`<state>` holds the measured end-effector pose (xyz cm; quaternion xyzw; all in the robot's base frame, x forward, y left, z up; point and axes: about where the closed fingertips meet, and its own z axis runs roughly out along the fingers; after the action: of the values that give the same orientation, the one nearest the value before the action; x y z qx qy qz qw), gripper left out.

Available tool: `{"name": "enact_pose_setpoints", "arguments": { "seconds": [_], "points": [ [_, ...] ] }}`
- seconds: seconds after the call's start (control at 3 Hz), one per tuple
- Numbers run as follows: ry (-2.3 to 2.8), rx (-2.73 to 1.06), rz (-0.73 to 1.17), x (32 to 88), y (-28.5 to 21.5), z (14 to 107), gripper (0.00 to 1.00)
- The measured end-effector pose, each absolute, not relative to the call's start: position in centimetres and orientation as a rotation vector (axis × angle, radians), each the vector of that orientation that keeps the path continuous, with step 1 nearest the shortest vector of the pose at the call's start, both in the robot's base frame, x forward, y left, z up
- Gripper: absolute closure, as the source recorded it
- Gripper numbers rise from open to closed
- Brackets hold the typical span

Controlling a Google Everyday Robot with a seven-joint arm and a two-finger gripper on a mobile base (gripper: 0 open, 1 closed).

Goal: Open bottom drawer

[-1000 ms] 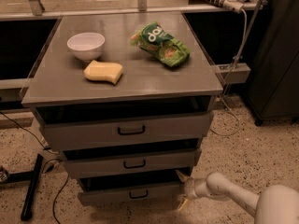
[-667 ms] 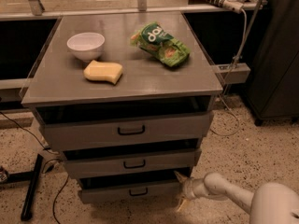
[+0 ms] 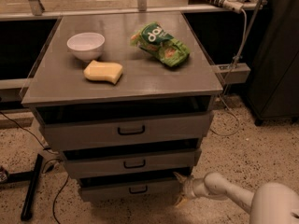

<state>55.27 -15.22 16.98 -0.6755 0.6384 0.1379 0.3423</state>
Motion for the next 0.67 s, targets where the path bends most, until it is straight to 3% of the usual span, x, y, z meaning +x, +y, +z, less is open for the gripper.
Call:
{"name": "enact_pose_setpoints", "arguments": {
  "seconds": [0.67],
  "points": [
    [1.649, -1.75, 0.361, 55.11, -15.13, 17.55, 0.64]
  ]
}}
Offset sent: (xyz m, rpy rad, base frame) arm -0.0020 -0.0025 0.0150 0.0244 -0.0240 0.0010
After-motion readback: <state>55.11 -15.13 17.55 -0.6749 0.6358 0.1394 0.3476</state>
